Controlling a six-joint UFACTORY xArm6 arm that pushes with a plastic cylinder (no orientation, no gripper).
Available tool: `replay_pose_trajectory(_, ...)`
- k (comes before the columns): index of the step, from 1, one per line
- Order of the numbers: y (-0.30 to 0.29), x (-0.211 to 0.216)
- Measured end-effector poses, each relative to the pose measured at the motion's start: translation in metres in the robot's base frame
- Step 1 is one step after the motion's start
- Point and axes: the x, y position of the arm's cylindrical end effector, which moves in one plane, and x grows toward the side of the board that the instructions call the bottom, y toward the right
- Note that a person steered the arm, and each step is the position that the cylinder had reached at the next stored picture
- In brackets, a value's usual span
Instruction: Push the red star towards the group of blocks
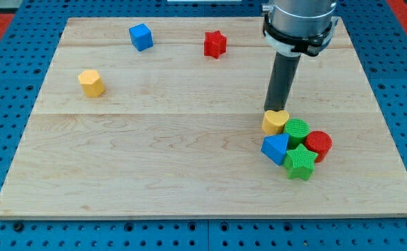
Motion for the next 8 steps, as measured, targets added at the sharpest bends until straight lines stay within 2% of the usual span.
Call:
replay_pose_trajectory(1, 0.008, -0.041)
replay_pose_trajectory(2, 0.010, -0.100)
replay_pose_trajectory(4, -0.026, -0.191)
replay_pose_trajectory(5, -0.077, -0.207)
replay_pose_trajectory(6, -0.117, -0.198)
replay_pose_trajectory(8, -0.105, -0.150)
